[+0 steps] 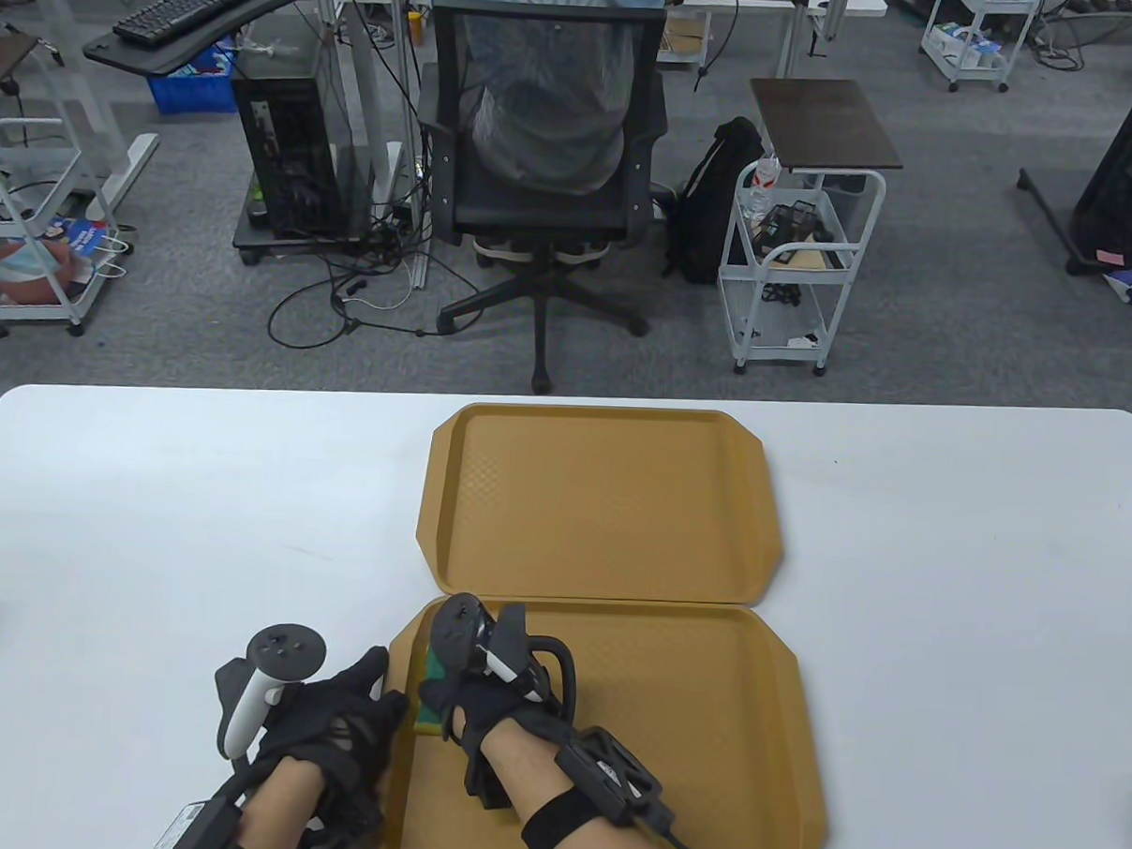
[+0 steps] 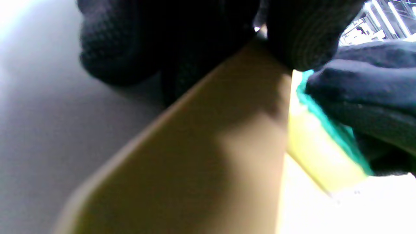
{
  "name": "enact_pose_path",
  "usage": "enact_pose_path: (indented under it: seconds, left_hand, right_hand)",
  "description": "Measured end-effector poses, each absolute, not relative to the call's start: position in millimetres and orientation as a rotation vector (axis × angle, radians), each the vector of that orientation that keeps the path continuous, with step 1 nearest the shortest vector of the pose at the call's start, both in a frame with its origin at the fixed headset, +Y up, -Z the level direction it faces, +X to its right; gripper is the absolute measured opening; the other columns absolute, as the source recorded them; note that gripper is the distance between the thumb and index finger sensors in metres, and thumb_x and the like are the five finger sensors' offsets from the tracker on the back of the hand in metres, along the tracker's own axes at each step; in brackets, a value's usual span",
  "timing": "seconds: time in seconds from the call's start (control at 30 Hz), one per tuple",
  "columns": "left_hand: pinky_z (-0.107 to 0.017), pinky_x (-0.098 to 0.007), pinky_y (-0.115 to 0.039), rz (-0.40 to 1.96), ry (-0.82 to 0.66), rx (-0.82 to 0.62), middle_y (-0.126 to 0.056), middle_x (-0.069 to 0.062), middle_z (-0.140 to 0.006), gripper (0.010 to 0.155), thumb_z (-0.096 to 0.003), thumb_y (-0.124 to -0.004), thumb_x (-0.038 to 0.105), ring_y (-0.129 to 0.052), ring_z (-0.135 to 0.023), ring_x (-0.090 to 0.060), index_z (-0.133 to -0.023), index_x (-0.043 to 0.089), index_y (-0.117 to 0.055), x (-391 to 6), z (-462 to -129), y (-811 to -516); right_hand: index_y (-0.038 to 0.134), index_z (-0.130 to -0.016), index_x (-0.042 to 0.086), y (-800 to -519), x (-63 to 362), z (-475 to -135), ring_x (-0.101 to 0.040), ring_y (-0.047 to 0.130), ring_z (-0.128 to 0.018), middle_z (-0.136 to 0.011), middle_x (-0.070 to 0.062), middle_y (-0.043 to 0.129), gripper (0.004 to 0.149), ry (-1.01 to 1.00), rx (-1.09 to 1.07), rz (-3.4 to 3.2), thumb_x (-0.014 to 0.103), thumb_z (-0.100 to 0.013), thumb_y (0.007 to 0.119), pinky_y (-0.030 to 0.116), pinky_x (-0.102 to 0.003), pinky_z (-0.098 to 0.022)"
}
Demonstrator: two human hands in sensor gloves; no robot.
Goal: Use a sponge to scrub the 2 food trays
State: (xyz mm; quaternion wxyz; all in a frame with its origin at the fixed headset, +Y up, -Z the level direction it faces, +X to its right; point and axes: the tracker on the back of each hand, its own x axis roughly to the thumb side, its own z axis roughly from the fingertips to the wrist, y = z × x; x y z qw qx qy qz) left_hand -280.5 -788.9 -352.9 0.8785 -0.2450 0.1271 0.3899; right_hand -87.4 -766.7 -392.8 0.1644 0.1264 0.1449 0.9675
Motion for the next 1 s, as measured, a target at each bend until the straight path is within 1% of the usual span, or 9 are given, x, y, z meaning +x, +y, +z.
enact_pose_path:
  seconds: [0.37, 0.63, 0.8, 1.0]
  left_hand:
    - [-0.028, -0.032, -0.097, 0.804, 0.267, -0.507, -0.101, 0.009, -0.068, 0.07, -0.0452, -0.082, 0.05, -0.115, -0.032, -0.014, -0.108, 0.04, -0.054, -282, -354, -789]
    - [-0.028, -0.032, -0.097, 0.799, 0.268, -0.504, -0.101, 0.009, -0.068, 0.07, -0.0452, -0.082, 0.05, -0.115, -0.032, -0.014, -0.108, 0.039, -0.054, -282, -354, -789]
    - [-0.028, -0.032, -0.097, 0.796, 0.268, -0.504, -0.101, 0.009, -0.068, 0.07, -0.0451, -0.082, 0.05, -0.115, -0.032, -0.014, -0.108, 0.039, -0.054, -281, -354, -790]
    - [-0.028, -0.032, -0.097, 0.794, 0.267, -0.504, -0.101, 0.009, -0.068, 0.07, -0.045, -0.082, 0.05, -0.115, -0.032, -0.014, -0.108, 0.039, -0.054, -281, -354, -790]
  right_hand:
    - [0.069, -0.101, 0.017, -766, -86, -341, -0.031, 0.085, -0.062, -0.101, -0.017, 0.066, 0.072, 0.607, 0.521, 2.731, 0.048, -0.041, 0.093, 0.076, -0.053, -0.056]
    - [0.069, -0.101, 0.016, -765, -89, -317, -0.033, 0.085, -0.063, -0.1, -0.018, 0.066, 0.073, 0.685, 0.57, 2.737, 0.051, -0.041, 0.092, 0.075, -0.054, -0.056]
    - [0.069, -0.1, 0.015, -765, -96, -307, -0.033, 0.085, -0.063, -0.099, -0.019, 0.066, 0.074, 0.655, 0.571, 2.795, 0.054, -0.041, 0.09, 0.075, -0.054, -0.055]
    - [0.069, -0.1, 0.016, -764, -93, -301, -0.033, 0.085, -0.063, -0.099, -0.018, 0.066, 0.073, 0.64, 0.598, 2.826, 0.052, -0.041, 0.091, 0.075, -0.054, -0.055]
